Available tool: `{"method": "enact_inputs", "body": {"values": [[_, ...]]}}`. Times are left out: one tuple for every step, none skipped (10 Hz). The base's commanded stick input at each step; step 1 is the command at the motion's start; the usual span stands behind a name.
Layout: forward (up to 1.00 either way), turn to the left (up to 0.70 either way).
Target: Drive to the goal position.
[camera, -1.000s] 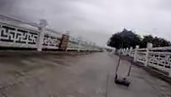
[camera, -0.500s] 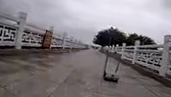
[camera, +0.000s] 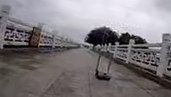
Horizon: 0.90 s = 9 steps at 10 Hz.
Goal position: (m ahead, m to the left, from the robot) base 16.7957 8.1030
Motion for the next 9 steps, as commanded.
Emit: {"method": "enact_inputs", "body": {"values": [[0.69,0.01],[0.69,0.01],[0.69,0.01],[0.69,0.01],[0.69,0.01],[0.69,0.01],[0.69,0.01],[0.69,0.01],[0.69,0.01]]}}
